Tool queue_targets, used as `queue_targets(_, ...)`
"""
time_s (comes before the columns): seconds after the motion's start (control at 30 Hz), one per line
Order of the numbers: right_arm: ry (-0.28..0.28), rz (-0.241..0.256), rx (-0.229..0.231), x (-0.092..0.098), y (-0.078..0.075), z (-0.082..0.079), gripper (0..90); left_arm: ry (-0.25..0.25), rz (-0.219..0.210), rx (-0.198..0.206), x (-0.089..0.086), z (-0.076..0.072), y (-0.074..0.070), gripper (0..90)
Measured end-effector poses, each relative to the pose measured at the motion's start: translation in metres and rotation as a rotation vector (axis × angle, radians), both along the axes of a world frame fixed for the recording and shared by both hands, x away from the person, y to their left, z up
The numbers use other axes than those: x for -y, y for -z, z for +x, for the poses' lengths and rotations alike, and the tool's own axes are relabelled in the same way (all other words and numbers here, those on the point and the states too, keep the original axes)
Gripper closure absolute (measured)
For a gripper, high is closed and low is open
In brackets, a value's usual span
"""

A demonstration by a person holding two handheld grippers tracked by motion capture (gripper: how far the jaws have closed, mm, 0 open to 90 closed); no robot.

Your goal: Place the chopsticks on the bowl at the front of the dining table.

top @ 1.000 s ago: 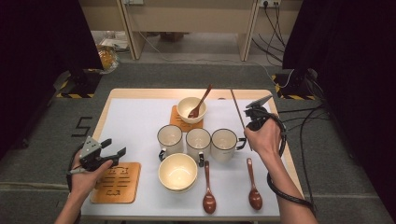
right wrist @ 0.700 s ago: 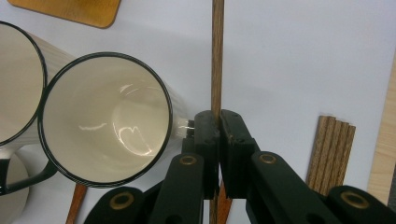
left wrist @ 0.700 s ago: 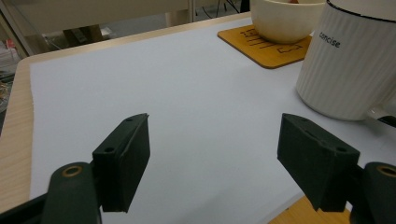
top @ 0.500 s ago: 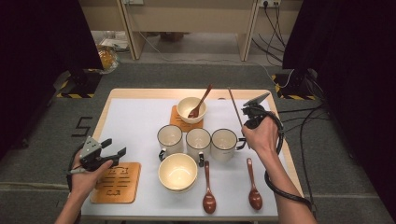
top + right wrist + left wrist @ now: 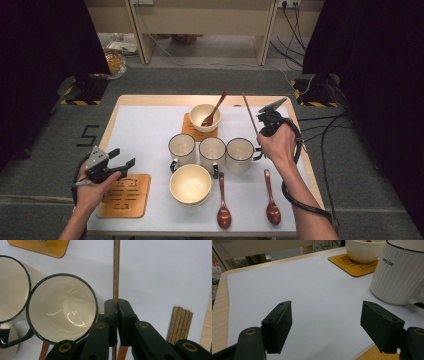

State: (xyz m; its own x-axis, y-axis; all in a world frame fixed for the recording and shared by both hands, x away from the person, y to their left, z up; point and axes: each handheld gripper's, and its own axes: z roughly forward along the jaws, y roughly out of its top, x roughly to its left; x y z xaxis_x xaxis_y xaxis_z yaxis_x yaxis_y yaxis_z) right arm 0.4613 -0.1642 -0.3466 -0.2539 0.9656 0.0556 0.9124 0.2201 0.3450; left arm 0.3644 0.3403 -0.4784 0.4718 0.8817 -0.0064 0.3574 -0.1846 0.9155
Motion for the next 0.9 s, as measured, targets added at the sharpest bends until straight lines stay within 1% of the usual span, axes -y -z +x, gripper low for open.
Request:
queue_targets(0.7, -0.007, -0.003, 0.002, -0.0056, -0.0010, 0.0054, 86.4, -0.003, -0.006, 0.003, 0.0000, 0.0002, -0.0002, 25.0)
queue_targets(0.9, -0.011, 0.005, 0.001, -0.0072, 0.0006, 0.0071, 86.4, -0.005, -0.006, 0.003, -0.0009, 0.0002, -0.0002, 25.0)
